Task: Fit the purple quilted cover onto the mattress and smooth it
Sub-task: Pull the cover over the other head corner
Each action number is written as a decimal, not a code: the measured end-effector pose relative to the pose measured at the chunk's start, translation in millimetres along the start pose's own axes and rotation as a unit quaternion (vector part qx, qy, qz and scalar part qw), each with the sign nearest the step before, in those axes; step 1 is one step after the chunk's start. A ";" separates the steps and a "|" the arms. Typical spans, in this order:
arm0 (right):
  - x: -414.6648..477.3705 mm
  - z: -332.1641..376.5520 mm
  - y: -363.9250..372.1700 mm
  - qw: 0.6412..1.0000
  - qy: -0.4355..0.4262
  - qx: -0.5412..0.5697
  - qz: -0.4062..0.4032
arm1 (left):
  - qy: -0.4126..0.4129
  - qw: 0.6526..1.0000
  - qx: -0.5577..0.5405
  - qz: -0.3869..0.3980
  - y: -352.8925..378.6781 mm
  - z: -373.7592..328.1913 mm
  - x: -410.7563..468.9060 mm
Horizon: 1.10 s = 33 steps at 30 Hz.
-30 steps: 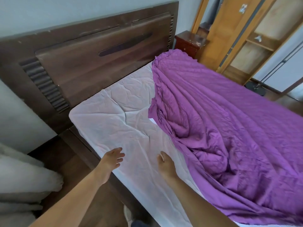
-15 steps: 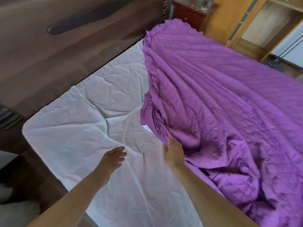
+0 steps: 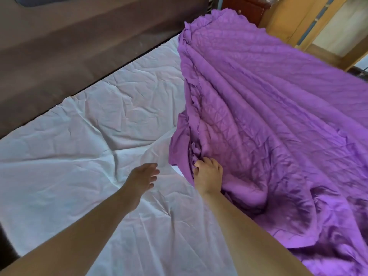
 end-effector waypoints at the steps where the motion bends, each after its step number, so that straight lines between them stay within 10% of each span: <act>1: -3.9 2.7 1.3 0.999 -0.014 0.031 -0.011 | -0.004 1.000 -0.009 0.000 3.9 -1.5 5.3; 10: -83.0 19.9 21.0 0.970 -0.102 0.215 0.052 | 0.020 0.999 -0.026 0.030 27.7 1.0 36.2; 17: -96.8 25.2 16.3 0.947 -0.110 0.300 0.036 | 0.085 0.968 0.227 -0.058 33.4 1.2 51.1; 25: -96.2 23.6 14.1 0.929 0.014 0.367 -0.037 | 0.000 0.979 -0.192 -0.074 -1.1 15.2 43.5; 33: -106.1 64.3 22.7 0.954 0.051 0.290 0.060 | -0.010 0.970 -0.244 0.014 -51.9 18.9 21.1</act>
Point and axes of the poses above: each hand's wrist, its own x-axis towards the middle knuckle, its own y-axis out of the palm, z = x × y, the point moved 4 cm from there along x, towards the middle knuckle
